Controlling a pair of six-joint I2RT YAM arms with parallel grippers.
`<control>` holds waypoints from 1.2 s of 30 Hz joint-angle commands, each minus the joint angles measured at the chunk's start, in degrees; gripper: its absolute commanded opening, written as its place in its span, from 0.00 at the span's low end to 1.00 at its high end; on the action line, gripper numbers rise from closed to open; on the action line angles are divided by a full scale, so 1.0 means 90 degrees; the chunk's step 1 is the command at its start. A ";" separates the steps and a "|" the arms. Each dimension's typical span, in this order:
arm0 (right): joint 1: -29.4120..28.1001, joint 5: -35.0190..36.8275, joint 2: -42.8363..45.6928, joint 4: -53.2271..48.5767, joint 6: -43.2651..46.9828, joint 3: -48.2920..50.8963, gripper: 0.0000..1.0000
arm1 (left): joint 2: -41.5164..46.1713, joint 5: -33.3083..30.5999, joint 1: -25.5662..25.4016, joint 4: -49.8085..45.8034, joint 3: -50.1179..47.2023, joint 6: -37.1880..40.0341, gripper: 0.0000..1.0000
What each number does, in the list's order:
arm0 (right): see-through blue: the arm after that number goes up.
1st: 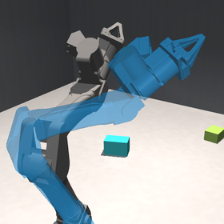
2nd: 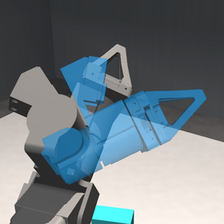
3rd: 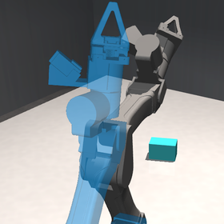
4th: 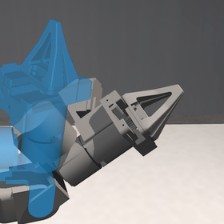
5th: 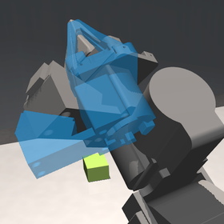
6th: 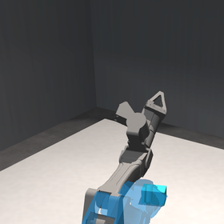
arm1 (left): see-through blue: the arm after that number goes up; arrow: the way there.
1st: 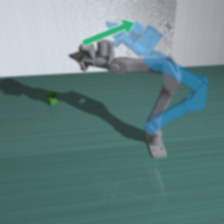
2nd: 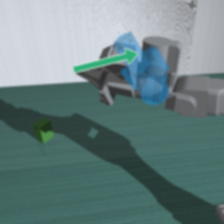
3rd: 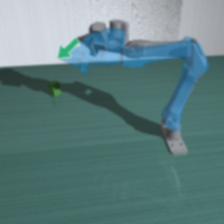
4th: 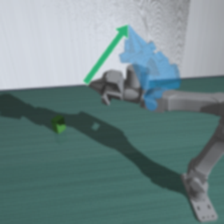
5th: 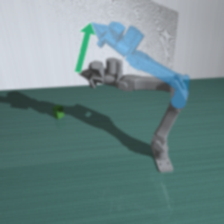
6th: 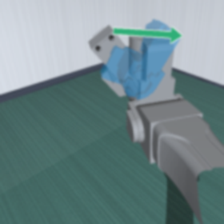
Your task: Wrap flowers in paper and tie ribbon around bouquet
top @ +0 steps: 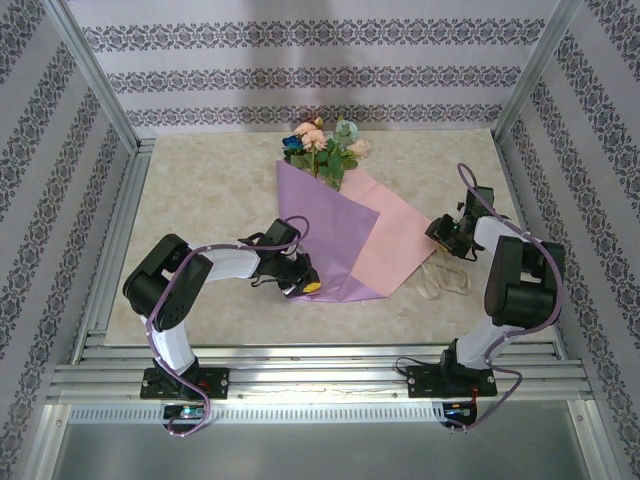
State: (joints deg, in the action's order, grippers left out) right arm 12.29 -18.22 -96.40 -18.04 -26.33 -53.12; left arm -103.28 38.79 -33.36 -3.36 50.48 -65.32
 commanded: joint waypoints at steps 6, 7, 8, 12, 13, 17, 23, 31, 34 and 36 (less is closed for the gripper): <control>0.0165 0.0236 0.0057 -0.0066 0.0151 -0.0078 0.47 | -0.0183 -0.0288 0.0018 -0.0505 -0.0102 0.0072 0.05; 0.0159 0.0260 0.0019 -0.0030 0.0150 -0.0082 0.48 | -0.0185 -0.0286 0.0016 -0.0523 -0.0100 0.0075 0.05; 0.0184 0.0268 -0.0002 0.0017 0.0125 -0.0081 0.48 | -0.0179 -0.0286 0.0022 -0.0528 -0.0089 0.0085 0.05; 0.0169 0.0042 -0.0164 0.0205 0.0104 -0.0190 0.40 | -0.0174 -0.0278 0.0025 -0.0564 -0.0108 0.0109 0.05; 0.0151 -0.0006 -0.0187 0.0279 0.0101 -0.0223 0.35 | -0.0181 -0.0275 0.0020 -0.0559 -0.0104 0.0102 0.05; 0.0015 0.0145 0.0036 0.0321 0.0007 -0.0328 0.00 | -0.0201 -0.0286 0.0025 -0.0577 -0.0075 0.0114 0.05; -0.0322 0.0377 0.1230 -0.0143 -0.0139 -0.0706 0.00 | -0.0259 -0.0353 0.0025 -0.0613 -0.0058 0.0136 0.04; -0.1205 0.0066 0.1680 -0.1137 -0.0418 -0.1920 0.00 | -0.0283 -0.0524 0.0035 -0.0740 -0.0088 0.0236 0.04; -0.1403 0.0108 0.1663 -0.1436 -0.0415 -0.2101 0.00 | -0.0127 -0.0615 0.0035 -0.0721 -0.0074 0.0241 0.04; -0.1368 0.0172 0.1731 -0.1527 -0.0388 -0.2026 0.00 | 0.0126 -0.0679 0.0035 -0.0832 0.0051 0.0237 0.07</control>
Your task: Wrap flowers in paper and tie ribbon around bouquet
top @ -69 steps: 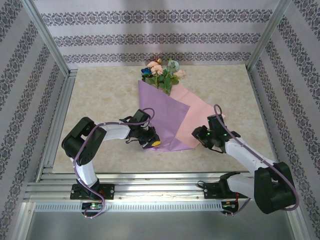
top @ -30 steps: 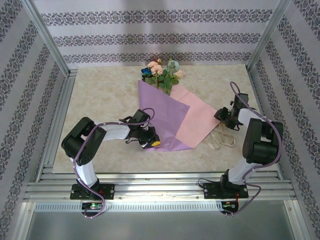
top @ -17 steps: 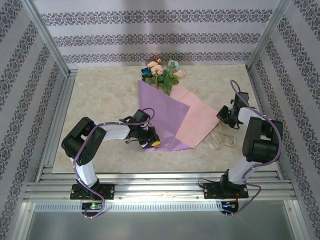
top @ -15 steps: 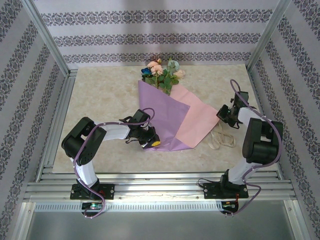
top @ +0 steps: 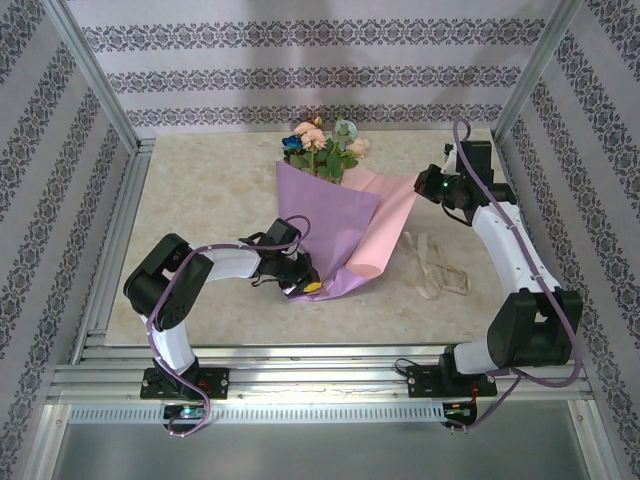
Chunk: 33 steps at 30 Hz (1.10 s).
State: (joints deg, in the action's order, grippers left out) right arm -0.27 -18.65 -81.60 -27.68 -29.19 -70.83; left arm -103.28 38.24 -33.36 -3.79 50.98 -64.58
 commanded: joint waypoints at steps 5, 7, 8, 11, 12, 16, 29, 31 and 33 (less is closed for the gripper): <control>0.0473 0.0011 0.0269 -0.0558 0.0127 0.0200 0.00 | 0.0660 -0.0481 0.0035 -0.1407 0.0460 0.0258 0.17; 0.0607 -0.0123 0.0238 -0.0595 0.0227 0.0256 0.00 | 0.0615 -0.0129 0.0000 -0.1250 0.0474 0.0149 0.18; 0.0656 -0.0186 0.0211 -0.0596 0.0262 0.0293 0.00 | 0.0576 0.0006 -0.0048 -0.1184 0.0479 0.0109 0.18; 0.0727 -0.0313 0.0126 -0.0596 0.0340 0.0419 0.00 | 0.0355 0.0249 -0.0192 -0.1054 0.0561 0.0030 0.18; 0.0738 -0.0346 0.0112 -0.0587 0.0343 0.0462 0.00 | 0.0268 0.0277 -0.0229 -0.1002 0.0574 -0.0002 0.18; 0.0743 -0.0432 0.0107 -0.0547 0.0316 0.0667 0.00 | -0.0066 0.0216 -0.0364 -0.0498 0.0650 -0.0233 0.18; 0.0870 -0.0651 0.0260 -0.0666 0.0423 0.1406 0.27 | -0.0966 -0.0024 -0.0639 -0.0460 0.0603 0.0054 0.16; 0.0863 -0.0585 0.0524 -0.0846 0.0283 0.1656 0.38 | -0.1017 -0.0226 -0.0639 -0.0476 0.0499 0.0131 0.15; 0.0842 -0.0357 0.1001 -0.1073 0.0117 0.2021 0.44 | -0.1035 -0.0369 -0.0629 -0.0538 0.0479 0.0224 0.14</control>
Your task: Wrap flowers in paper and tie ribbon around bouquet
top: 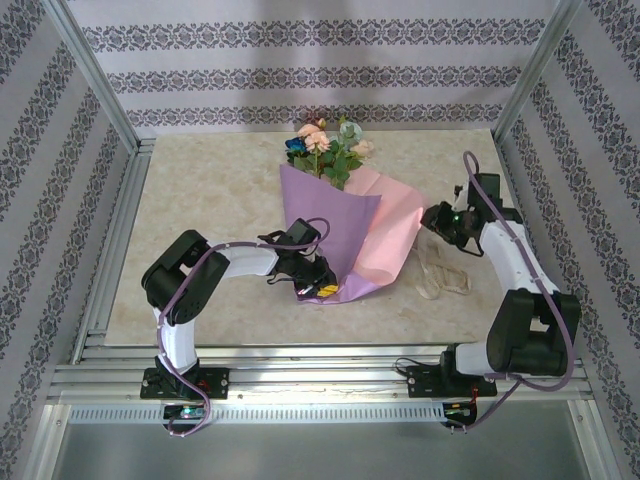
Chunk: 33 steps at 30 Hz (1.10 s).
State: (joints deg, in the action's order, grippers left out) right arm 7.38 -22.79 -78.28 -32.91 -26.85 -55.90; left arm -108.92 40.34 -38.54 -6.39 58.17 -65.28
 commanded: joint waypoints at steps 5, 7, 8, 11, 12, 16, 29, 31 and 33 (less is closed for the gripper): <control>-0.0390 0.0557 0.2071 -0.1051 -0.0692 0.1304 0.48 | -0.0298 -0.0784 -0.0044 -0.0206 -0.0434 0.0265 0.12; -0.0804 0.0533 0.2752 -0.0880 -0.1183 0.1820 0.50 | -0.0202 -0.0785 -0.0043 -0.0157 -0.0466 0.0227 0.12; -0.1107 0.0453 0.3083 -0.0685 -0.1530 0.2123 0.51 | -0.0137 -0.0793 -0.0038 -0.0151 -0.0476 0.0214 0.13; -0.2027 0.0310 0.3385 -0.0040 -0.2589 0.2935 0.49 | 0.0016 -0.0779 -0.0015 -0.0133 -0.0486 0.0156 0.16; -0.2403 0.0422 0.3386 0.0220 -0.2851 0.3147 0.49 | 0.0079 -0.0772 -0.0005 -0.0134 -0.0478 0.0126 0.19; -0.3434 0.0721 0.3012 0.1159 -0.3538 0.3455 0.42 | 0.0544 -0.0813 0.0070 -0.0487 -0.0426 0.0113 0.25; -0.5530 0.0826 0.0334 0.3074 -0.4474 0.2129 0.25 | 0.1429 -0.0547 0.0798 -0.0628 -0.1198 0.0153 0.23; -0.5617 0.0770 -0.0067 0.3209 -0.4607 0.1789 0.25 | 0.1169 -0.0477 0.0796 -0.0516 -0.1229 0.0203 0.20; -0.5744 0.0796 -0.0424 0.3474 -0.4941 0.1601 0.23 | 0.1054 -0.0510 0.0796 -0.0459 -0.1297 0.0231 0.15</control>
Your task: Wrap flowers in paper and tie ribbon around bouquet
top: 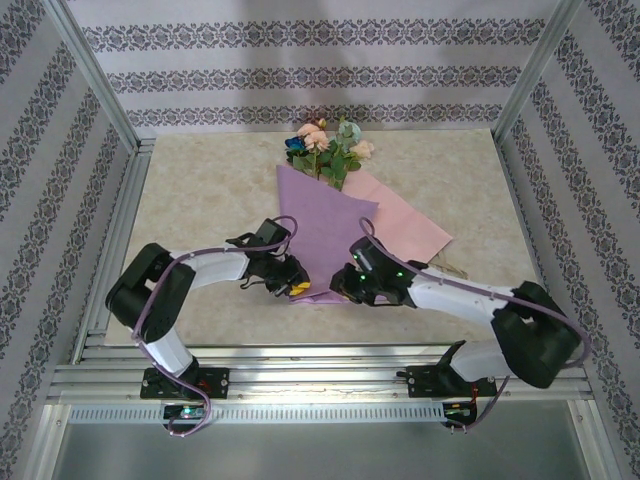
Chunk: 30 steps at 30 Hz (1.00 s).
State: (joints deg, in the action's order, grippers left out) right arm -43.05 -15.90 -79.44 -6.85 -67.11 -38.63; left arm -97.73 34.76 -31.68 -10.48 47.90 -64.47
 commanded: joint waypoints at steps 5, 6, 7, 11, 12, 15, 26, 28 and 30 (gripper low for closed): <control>-0.0318 -0.0031 -0.1123 0.1568 -0.1656 -0.0256 0.19 | -0.0057 -0.0254 0.0042 -0.0522 -0.0361 0.0332 0.04; -0.0339 -0.0056 -0.1280 0.1599 -0.1820 -0.0292 0.19 | -0.0026 -0.0242 0.0053 -0.0441 -0.0445 0.0304 0.03; -0.0353 -0.0083 -0.1391 0.1550 -0.1937 -0.0323 0.18 | -0.0020 -0.0208 0.0053 -0.0383 -0.0511 0.0291 0.02; -0.0357 -0.0103 -0.1726 0.1304 -0.2245 -0.0120 0.12 | -0.0001 -0.0236 0.0082 -0.0471 -0.0549 0.0377 0.01; -0.0340 -0.0060 -0.1740 0.1194 -0.2183 -0.0038 0.12 | -0.0010 -0.0260 0.0101 -0.0555 -0.0532 0.0440 0.01; -0.0278 0.0103 -0.1704 0.0498 -0.1712 -0.0013 0.09 | -0.0021 -0.0360 0.0188 -0.0779 -0.0542 0.0629 0.00; -0.0228 -0.0273 -0.1552 0.0356 -0.0493 -0.0485 0.09 | 0.0842 0.0318 0.0317 -0.0559 -0.0146 0.0063 0.02; -0.0227 -0.0232 -0.1395 0.0179 -0.0251 -0.0650 0.11 | 0.0847 0.0365 0.0317 -0.0395 -0.0107 -0.0115 0.02; -0.0247 -0.0204 -0.1214 0.0083 0.0137 -0.0804 0.14 | 0.0735 0.0437 0.0309 -0.0146 -0.0085 -0.0265 0.02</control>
State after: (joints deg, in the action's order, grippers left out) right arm -45.21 -17.63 -93.21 -1.93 -71.92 -43.31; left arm -91.00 37.12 -29.15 -13.21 45.95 -63.88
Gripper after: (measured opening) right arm 0.131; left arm 0.046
